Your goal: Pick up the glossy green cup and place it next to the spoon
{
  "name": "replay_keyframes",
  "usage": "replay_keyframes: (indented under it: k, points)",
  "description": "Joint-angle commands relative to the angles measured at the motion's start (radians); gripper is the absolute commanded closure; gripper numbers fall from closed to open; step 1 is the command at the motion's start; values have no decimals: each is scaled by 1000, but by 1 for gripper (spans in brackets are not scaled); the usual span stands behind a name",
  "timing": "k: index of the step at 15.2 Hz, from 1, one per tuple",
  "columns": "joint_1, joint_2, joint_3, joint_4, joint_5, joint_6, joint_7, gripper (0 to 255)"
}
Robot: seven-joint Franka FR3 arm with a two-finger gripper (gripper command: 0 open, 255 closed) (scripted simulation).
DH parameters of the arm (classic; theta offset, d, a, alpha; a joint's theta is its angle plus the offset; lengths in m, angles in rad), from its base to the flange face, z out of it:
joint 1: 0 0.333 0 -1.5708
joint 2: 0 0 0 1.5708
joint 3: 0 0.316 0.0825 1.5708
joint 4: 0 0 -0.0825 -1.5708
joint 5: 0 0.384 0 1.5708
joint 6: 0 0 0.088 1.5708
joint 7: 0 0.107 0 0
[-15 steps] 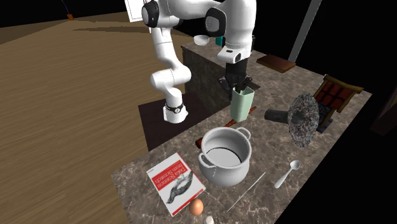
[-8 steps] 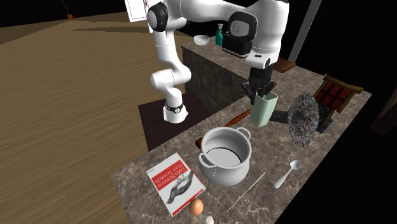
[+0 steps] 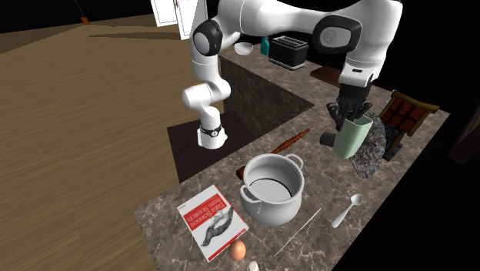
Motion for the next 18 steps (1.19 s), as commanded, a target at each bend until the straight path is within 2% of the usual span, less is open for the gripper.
replay_keyframes:
  k: [1,3,18]
  points:
    - [40,105,12,133,-52,-41,42,255]
    - [99,230,15,305,-111,-101,76,255]
    - [64,189,6,42,-95,122,89,255]
